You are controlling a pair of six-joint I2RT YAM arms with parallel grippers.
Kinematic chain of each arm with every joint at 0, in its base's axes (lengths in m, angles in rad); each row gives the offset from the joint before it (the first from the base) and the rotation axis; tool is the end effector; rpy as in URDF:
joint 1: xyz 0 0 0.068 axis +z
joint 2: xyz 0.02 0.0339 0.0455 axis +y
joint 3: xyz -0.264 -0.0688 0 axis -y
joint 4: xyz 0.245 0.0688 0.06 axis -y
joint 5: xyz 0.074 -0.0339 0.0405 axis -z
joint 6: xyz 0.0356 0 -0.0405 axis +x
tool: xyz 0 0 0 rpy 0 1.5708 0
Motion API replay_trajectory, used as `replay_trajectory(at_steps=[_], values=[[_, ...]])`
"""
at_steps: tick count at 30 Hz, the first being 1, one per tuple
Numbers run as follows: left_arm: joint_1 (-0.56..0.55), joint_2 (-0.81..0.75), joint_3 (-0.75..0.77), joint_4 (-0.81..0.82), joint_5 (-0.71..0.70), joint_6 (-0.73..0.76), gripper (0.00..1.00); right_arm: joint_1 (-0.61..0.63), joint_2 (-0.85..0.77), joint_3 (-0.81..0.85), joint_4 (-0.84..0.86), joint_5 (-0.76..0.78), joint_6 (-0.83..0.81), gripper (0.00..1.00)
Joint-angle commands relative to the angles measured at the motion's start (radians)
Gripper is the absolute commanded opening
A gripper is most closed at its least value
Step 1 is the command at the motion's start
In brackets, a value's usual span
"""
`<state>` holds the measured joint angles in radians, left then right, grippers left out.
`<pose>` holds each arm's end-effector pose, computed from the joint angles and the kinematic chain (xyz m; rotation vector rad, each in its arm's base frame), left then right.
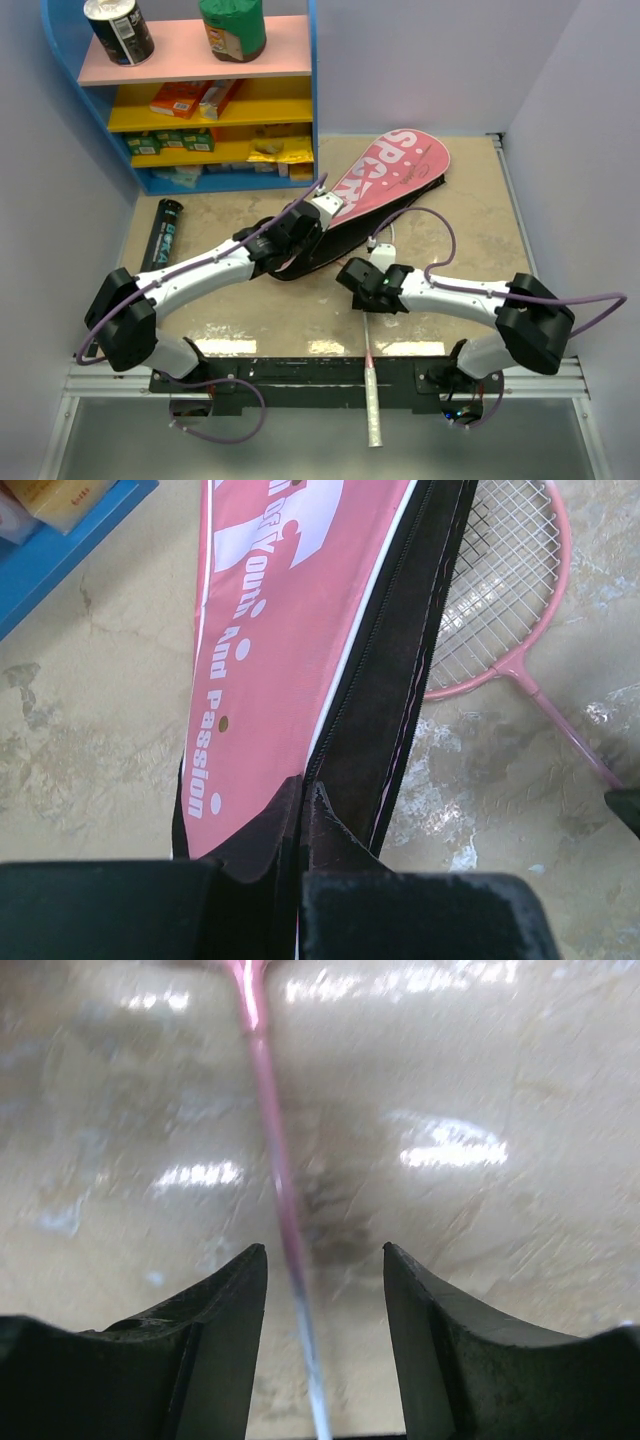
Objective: Pack up the badminton gear
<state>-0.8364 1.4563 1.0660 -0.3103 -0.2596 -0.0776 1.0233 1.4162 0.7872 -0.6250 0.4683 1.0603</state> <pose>0.2226 -0.2330 0.2682 0.7055 2.1375 -0.1976 0.1416 0.2014 0.1782 0.1461 2.5794 0.0452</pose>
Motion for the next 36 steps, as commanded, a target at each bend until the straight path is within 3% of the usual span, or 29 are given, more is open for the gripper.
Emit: replay_trajectory(at_steps=[1,9,12,13,16,23,30,36], values=[[0.002,-0.048,-0.009,0.051,0.016,0.001,0.00,-0.068,0.056,0.030,0.085,0.037,-0.131,0.52],[0.002,-0.060,-0.024,0.054,0.025,0.002,0.00,-0.112,0.194,0.061,0.202,0.009,-0.206,0.45],[0.002,-0.051,-0.023,0.051,0.025,0.006,0.00,-0.123,0.205,0.040,0.226,-0.002,-0.214,0.29],[0.002,-0.048,-0.023,0.051,0.026,0.007,0.00,-0.126,0.204,0.031,0.232,-0.006,-0.215,0.18],[0.002,-0.045,-0.021,0.050,0.028,0.004,0.00,-0.132,0.193,-0.005,0.242,-0.020,-0.211,0.00],[0.003,-0.022,-0.017,0.053,0.029,-0.001,0.00,-0.132,0.087,-0.059,0.176,-0.045,-0.227,0.00],[0.045,0.055,0.040,0.083,0.069,-0.034,0.00,-0.086,-0.046,-0.028,0.044,-0.178,-0.289,0.00],[0.082,0.170,0.215,0.030,0.051,-0.028,0.00,0.010,-0.065,0.006,-0.033,-0.293,-0.321,0.00]])
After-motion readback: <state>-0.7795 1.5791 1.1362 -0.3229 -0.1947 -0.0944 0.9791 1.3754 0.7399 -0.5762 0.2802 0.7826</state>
